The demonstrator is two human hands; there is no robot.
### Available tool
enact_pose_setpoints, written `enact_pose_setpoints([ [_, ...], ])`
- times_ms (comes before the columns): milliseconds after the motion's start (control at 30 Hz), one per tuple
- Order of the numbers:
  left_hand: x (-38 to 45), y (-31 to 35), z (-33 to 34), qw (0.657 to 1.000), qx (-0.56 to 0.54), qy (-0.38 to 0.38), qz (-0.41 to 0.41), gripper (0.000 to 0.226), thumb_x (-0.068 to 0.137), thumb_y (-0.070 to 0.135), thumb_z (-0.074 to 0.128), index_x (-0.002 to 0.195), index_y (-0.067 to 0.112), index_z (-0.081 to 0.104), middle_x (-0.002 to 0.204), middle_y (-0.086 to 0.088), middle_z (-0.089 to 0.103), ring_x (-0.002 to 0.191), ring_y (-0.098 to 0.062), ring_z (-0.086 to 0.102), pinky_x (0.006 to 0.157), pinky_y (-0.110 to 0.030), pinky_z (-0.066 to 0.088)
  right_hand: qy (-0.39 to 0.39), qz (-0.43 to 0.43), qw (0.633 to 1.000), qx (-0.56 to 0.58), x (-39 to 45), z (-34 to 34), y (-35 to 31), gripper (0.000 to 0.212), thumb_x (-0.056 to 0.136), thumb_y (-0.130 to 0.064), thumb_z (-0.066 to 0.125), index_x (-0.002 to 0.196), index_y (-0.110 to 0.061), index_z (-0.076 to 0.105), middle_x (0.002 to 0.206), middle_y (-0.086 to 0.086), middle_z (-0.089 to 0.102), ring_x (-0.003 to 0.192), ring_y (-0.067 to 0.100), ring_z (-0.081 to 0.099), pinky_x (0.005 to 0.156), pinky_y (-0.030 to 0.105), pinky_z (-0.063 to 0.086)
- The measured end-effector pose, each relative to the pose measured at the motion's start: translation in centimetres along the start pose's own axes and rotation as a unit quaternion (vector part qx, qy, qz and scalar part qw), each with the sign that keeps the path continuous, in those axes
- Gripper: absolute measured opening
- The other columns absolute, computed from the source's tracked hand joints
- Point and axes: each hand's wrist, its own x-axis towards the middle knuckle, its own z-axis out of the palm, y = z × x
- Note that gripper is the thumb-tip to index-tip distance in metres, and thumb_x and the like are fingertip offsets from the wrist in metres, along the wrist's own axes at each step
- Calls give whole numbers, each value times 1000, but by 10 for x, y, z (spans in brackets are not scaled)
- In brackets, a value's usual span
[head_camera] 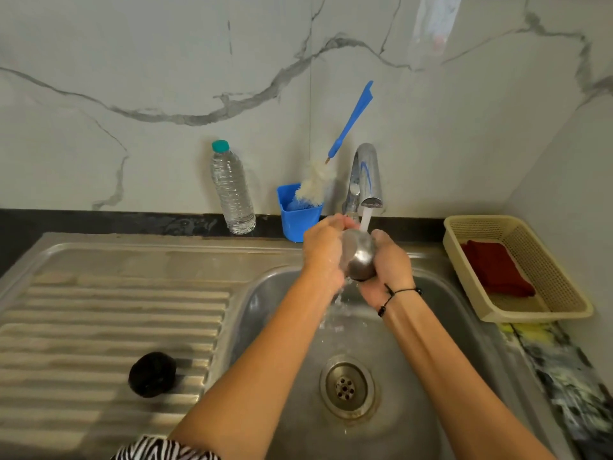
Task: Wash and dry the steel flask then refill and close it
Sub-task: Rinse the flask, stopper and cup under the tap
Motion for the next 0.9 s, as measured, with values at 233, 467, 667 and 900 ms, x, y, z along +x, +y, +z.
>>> enact_pose_setpoints([
  [233,-17,-20,-5,996,77,13,48,30,102,35,39,95,21,64,99,-5,66,99,-23,62,91,-40,51,-40,-143,925,-350,-6,-3,-7,33,98,-25,36,83,-9,60,73,10,60,65,18,57,61,29,46],
  [467,-21,-27,-44,993,30,-87,-69,23,102,18,38,102,12,60,98,-10,70,92,-21,68,82,-34,54,-242,-243,527,-778,-21,-20,-30,15,90,-8,50,103,-6,57,102,11,61,91,24,59,76,29,50],
  [667,-35,-26,-42,991,-30,-108,-79,16,93,-4,49,89,3,62,84,-8,72,83,-19,69,73,-27,56,-107,-451,395,-793,-40,-20,-21,17,84,-7,58,100,-12,64,88,12,64,83,30,62,66,34,49],
  [900,-48,-36,-53,980,-124,-92,-128,14,96,1,47,97,-1,61,78,-13,73,77,-21,70,67,-29,56,-103,-428,426,-791,-43,-30,-11,21,94,-18,47,104,-15,65,96,10,66,90,27,63,74,32,50],
])
